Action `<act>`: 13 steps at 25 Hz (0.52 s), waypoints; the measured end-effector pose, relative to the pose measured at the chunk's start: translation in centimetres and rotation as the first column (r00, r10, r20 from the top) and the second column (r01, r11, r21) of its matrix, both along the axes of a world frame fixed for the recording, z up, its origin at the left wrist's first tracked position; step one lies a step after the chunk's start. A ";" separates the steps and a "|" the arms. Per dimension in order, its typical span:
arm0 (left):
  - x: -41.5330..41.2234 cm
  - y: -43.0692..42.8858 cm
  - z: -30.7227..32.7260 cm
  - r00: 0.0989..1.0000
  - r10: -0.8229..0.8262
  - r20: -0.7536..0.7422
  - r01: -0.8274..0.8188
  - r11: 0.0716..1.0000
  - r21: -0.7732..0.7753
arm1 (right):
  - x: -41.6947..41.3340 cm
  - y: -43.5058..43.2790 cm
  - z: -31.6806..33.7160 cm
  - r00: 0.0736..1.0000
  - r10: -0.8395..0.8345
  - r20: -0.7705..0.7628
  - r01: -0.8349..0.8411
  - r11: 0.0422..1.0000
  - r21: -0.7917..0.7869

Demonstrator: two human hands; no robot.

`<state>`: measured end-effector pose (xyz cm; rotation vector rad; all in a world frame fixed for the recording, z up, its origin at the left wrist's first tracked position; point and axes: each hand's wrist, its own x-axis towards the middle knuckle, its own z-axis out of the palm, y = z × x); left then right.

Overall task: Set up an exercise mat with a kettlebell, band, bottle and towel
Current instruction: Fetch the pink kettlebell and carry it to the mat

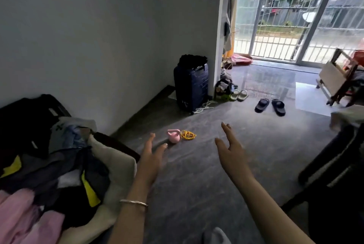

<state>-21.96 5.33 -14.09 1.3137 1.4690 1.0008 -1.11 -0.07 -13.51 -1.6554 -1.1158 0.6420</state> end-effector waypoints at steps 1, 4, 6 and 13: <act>0.7 3.3 -0.1 1.000 0.006 -0.007 -0.006 1.000 -0.009 | 0.7 3.7 -0.1 1.000 0.011 -0.012 -0.011 1.000 -0.011; 2.6 11.8 0.1 1.000 0.014 -0.016 -0.014 1.000 -0.015 | 2.3 13.3 -0.4 0.998 0.066 0.004 -0.066 0.997 -0.048; 3.3 17.9 -0.2 0.999 0.028 -0.031 -0.029 0.999 -0.024 | 3.2 20.4 -1.0 0.994 0.105 0.035 -0.102 0.992 -0.079; 3.0 37.5 -6.8 0.996 0.086 -0.011 -0.086 0.990 -0.108 | 3.4 41.0 -7.4 0.987 0.139 0.080 -0.123 0.976 -0.181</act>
